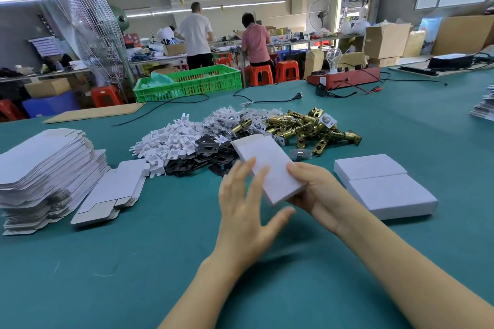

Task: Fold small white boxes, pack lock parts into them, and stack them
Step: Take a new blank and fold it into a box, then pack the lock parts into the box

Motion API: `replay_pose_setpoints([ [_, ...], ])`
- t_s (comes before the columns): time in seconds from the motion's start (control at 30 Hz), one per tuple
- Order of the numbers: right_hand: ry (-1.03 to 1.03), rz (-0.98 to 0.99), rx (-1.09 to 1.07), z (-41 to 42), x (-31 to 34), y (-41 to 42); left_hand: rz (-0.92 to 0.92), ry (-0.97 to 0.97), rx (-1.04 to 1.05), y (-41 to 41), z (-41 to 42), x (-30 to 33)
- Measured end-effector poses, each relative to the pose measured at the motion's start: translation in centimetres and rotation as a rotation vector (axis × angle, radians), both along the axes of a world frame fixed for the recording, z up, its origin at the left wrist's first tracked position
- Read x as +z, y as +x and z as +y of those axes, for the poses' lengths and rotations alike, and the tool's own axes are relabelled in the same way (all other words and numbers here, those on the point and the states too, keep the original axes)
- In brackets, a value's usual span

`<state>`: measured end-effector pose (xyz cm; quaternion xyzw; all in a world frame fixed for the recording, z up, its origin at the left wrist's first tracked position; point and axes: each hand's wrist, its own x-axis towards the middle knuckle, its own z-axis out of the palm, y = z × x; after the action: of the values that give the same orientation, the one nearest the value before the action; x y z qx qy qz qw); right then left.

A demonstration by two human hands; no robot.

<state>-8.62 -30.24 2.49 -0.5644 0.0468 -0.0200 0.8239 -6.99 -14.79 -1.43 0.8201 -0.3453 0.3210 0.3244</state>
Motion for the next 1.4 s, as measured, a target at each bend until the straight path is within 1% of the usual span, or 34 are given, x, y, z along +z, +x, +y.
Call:
replay_pose_setpoints([
  [0.07, -0.045, -0.019, -0.012, 0.2, -0.7, 0.2, 0.273, -0.255, 0.008, 0.3, 0.3, 0.4],
  [0.13, -0.104, -0.053, 0.024, 0.6, -1.3, 0.3, 0.583, -0.519, -0.106, 0.7, 1.0, 0.7],
  [0.17, -0.137, -0.08, 0.058, 0.9, -1.6, 0.2, 0.719, -0.619, -0.184, 1.1, 1.3, 0.7],
  [0.2, -0.182, -0.104, 0.086, 1.1, -1.8, 0.2, 0.806, -0.678, -0.241, 1.4, 1.7, 0.6],
  [0.23, -0.262, -0.129, 0.094, 1.3, -2.0, 0.2, 0.836, -0.7, -0.268, 1.7, 1.9, 0.6],
  [0.3, -0.534, -0.18, 0.033, 1.3, -2.3, 0.2, 0.813, -0.699, -0.299, 1.9, 2.2, 0.7],
  [0.33, -0.638, -0.205, -0.009, 1.3, -2.4, 0.3, 0.788, -0.688, -0.31, 2.0, 2.3, 0.7],
  [0.37, -0.668, -0.226, -0.035, 1.2, -2.5, 0.4, 0.768, -0.668, -0.32, 2.0, 2.3, 0.8],
  [0.47, -0.639, -0.27, -0.017, 1.2, -2.6, 0.4, 0.757, -0.633, -0.333, 2.1, 2.2, 0.7],
  [0.6, -0.72, -0.317, 0.023, 1.6, -3.2, 0.5, 0.769, -0.666, -0.311, 2.2, 2.2, 0.6],
  [0.8, -0.72, -0.317, 0.031, 1.5, -3.9, 0.8, 0.867, -0.675, -0.34, 2.6, 2.6, 0.4],
  [0.97, -0.732, -0.282, 0.037, 1.6, -3.7, 0.6, 0.96, -0.668, -0.381, 3.1, 3.3, 0.6],
  [1.03, -0.746, -0.254, 0.032, 1.6, -3.7, 0.5, 0.949, -0.67, -0.361, 3.1, 3.3, 0.6],
  [1.1, -0.7, -0.209, 0.031, 1.5, -3.8, 0.6, 0.92, -0.683, -0.308, 3.2, 3.1, 0.6],
  [1.17, -0.657, -0.188, -0.001, 1.4, -3.7, 0.7, 0.889, -0.74, -0.207, 3.5, 3.3, 0.5],
  [1.23, -0.668, -0.19, -0.106, 1.0, -3.5, 0.6, 0.879, -0.815, -0.123, 4.1, 3.7, 0.4],
  [1.3, -0.675, -0.174, -0.217, 0.6, -3.5, 0.7, 0.888, -0.848, -0.099, 4.5, 4.0, 0.3],
  [1.4, -0.648, -0.119, -0.276, 0.4, -3.4, 0.7, 0.904, -0.824, -0.112, 4.6, 3.8, 0.2],
])
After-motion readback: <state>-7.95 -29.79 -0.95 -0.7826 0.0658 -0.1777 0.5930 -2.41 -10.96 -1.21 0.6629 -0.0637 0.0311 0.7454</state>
